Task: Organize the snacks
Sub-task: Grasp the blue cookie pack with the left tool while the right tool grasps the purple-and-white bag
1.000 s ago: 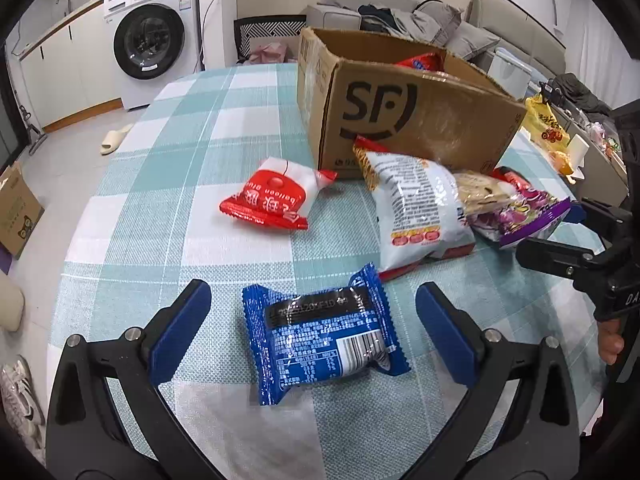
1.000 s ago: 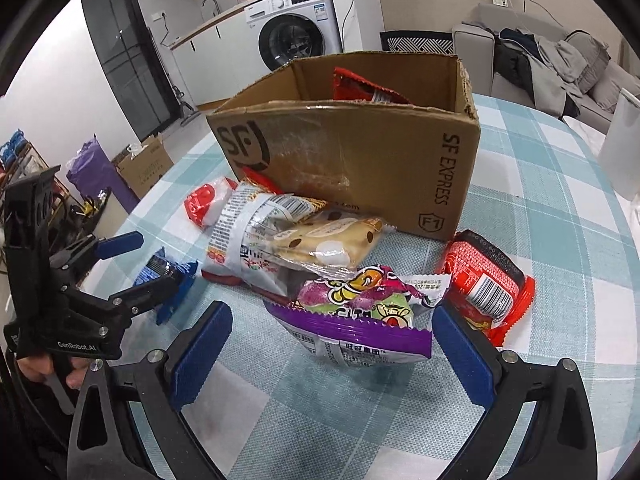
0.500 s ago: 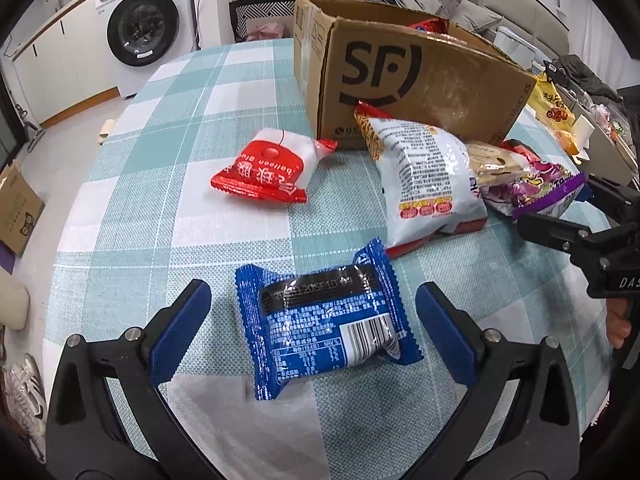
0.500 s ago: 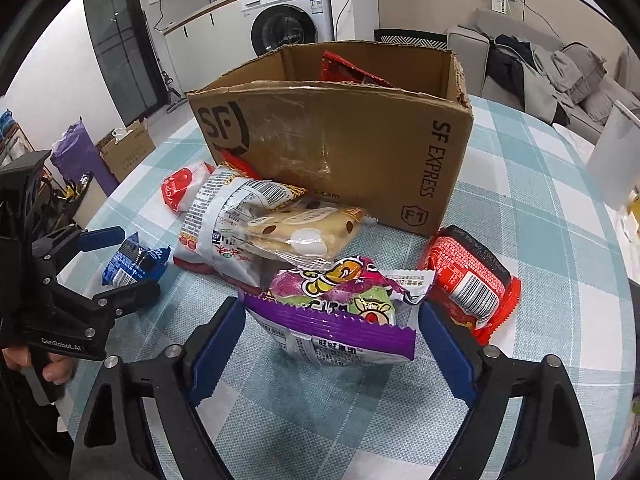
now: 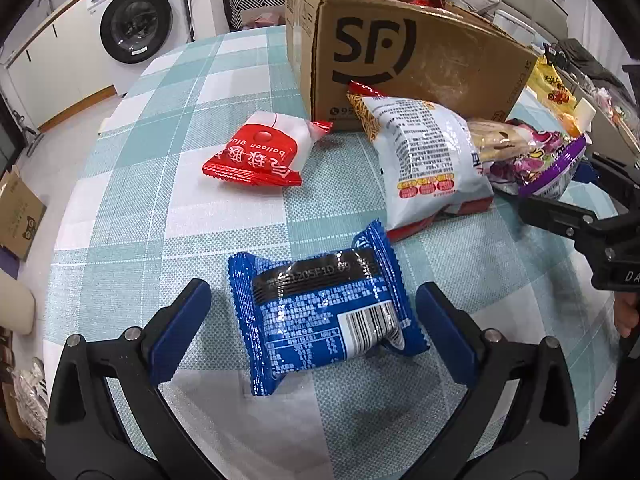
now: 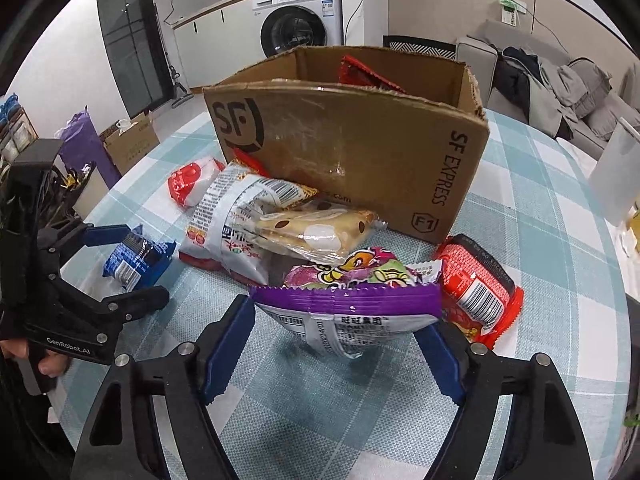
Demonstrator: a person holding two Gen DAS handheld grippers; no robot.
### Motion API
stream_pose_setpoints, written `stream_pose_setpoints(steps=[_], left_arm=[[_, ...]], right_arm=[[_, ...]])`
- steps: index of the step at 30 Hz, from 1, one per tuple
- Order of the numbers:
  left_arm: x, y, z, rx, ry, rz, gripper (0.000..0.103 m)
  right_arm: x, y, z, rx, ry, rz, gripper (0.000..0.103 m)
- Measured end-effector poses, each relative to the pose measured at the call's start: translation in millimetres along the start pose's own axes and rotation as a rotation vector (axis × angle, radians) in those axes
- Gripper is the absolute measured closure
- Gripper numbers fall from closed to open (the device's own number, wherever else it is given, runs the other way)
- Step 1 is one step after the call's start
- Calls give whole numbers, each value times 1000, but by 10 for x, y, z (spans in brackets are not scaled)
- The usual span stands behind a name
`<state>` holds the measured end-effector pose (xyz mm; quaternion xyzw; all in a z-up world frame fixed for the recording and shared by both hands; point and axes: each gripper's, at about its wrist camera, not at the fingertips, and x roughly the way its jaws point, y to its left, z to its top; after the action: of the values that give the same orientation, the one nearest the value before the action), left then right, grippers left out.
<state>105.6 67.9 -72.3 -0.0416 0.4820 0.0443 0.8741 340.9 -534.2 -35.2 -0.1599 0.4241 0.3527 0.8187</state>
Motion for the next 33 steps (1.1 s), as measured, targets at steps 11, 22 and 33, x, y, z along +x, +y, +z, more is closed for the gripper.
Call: stream_pose_setpoints(steps=[11,22,33], left_arm=[[-66,-27,-32,23,-22,-21,23],[-145,3,-45,15,-51,-70,54],[-201,-30,-49,14,-66,-98,55]], right_arm=[[-32,-10,26,15,-36,7,47],[-103,-98,35,39,-56,78,73],[-348,-203,31,19,-91,144,81]])
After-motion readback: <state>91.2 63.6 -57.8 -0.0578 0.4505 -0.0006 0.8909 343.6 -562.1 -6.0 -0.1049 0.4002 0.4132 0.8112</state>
